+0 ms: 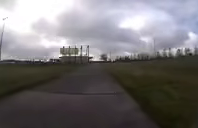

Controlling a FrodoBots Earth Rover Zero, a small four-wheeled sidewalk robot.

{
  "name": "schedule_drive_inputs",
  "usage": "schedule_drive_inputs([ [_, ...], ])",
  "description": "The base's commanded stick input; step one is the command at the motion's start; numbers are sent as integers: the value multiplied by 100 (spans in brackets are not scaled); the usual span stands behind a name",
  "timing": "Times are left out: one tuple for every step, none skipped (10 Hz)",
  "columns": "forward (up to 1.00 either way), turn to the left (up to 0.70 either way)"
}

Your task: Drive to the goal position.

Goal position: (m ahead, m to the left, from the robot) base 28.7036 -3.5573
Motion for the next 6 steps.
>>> schedule_drive_inputs([
  [100, 0],
  [100, 0],
  [100, 0],
  [100, 0],
  [100, 0],
  [100, 0],
])
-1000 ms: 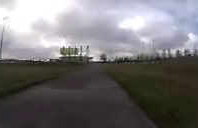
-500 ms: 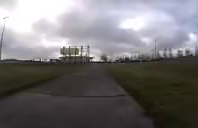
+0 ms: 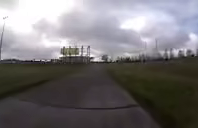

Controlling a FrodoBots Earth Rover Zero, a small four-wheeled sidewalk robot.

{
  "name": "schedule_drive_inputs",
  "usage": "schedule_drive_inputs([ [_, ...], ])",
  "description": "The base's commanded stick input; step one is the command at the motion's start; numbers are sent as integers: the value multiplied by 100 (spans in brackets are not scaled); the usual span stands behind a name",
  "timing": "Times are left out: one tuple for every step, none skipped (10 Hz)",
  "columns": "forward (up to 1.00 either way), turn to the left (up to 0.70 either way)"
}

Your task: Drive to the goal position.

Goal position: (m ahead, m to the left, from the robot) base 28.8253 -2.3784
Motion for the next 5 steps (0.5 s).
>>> schedule_drive_inputs([
  [100, 0],
  [100, 0],
  [100, 0],
  [100, 0],
  [100, 0],
])
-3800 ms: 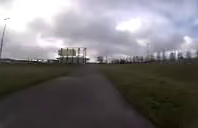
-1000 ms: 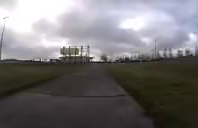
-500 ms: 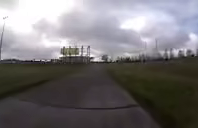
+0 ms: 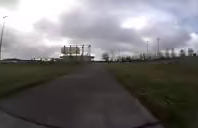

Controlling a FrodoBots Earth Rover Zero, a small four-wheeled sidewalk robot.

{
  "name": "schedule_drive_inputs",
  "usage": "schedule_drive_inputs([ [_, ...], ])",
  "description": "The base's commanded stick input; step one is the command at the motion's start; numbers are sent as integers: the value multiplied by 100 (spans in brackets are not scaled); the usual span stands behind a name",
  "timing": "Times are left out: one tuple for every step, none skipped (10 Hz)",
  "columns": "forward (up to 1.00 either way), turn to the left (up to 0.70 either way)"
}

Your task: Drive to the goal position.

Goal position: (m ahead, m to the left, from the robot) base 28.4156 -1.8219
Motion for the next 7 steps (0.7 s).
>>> schedule_drive_inputs([
  [100, 0],
  [100, 0],
  [100, 0],
  [100, 0],
  [100, 0],
  [100, 0],
  [100, 0],
])
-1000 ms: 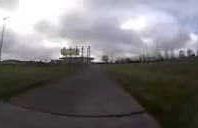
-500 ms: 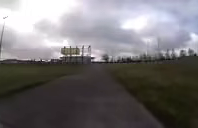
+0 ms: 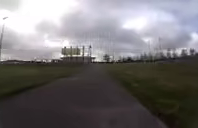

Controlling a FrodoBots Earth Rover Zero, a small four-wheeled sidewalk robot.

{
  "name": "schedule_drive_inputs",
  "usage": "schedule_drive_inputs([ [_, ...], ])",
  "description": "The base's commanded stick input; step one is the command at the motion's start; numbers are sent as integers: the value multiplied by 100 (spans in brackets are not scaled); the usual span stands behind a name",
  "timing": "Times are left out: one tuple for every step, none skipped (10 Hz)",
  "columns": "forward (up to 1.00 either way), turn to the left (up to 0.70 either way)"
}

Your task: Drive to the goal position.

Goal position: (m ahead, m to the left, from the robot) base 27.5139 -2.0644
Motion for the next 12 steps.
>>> schedule_drive_inputs([
  [100, 0],
  [100, 0],
  [100, 0],
  [100, 0],
  [100, 0],
  [100, 0],
  [100, 0],
  [100, 0],
  [100, 0],
  [100, 0],
  [100, 0],
  [100, 0],
])
